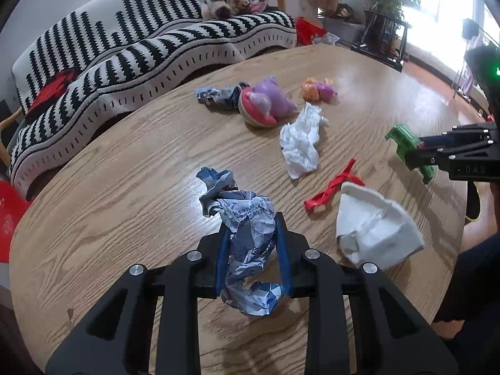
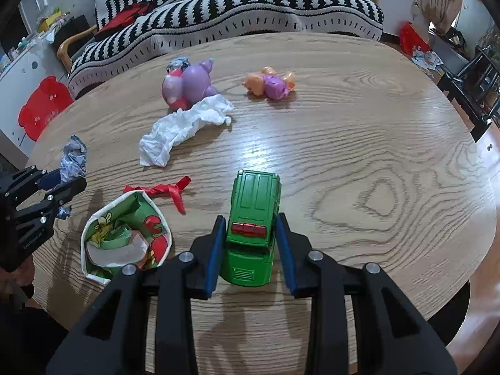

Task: Collect trash
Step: 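Grasp the crumpled silver foil with the left tool while the right grasps the green toy car, then carry the foil and green car over the bin and open both tools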

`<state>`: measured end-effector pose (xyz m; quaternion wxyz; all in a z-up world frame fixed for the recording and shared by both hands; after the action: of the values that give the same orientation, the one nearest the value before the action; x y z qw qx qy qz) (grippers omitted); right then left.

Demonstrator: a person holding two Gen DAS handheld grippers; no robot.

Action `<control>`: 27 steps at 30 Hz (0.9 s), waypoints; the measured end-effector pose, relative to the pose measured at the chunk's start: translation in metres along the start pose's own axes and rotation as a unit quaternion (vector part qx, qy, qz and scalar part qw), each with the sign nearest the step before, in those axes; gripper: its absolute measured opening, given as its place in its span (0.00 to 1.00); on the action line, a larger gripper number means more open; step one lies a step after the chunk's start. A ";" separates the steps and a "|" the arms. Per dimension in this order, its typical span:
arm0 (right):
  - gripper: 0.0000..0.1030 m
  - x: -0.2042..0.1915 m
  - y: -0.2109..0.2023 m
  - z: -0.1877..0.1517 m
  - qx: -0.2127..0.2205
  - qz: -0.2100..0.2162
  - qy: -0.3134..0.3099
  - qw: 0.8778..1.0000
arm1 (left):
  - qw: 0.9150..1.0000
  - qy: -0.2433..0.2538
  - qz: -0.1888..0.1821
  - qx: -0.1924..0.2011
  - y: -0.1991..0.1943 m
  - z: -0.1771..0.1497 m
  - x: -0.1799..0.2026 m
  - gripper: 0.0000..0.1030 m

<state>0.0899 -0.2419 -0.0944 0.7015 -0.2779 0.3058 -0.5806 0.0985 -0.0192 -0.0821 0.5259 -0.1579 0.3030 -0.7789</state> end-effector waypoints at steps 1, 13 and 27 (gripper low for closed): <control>0.32 0.002 -0.002 0.000 0.002 -0.001 0.002 1.000 | 1.000 -0.002 0.001 0.000 -0.001 0.002 0.000 0.26; 0.32 0.058 -0.039 0.006 0.040 -0.024 0.043 0.998 | 0.999 -0.016 -0.033 0.019 -0.007 0.049 0.061 0.26; 0.32 0.253 -0.132 -0.051 0.089 -0.125 0.192 0.969 | 0.987 0.027 -0.157 0.027 0.027 0.104 0.257 0.26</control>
<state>0.0014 -0.5155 -0.0561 0.5734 -0.1334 0.3446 -0.7312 0.0743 -0.2936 -0.0379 0.3931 -0.1680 0.2675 -0.8636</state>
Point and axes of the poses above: each gripper's, at about its wrist camera, not at the fingertips, and y roughly the way its jaws point, x to its right, z to its top, the point moved 5 cm from there along y, roughly the way its jaws point, and after that the axes turned 13 degrees about x, right-handed, at the moved point
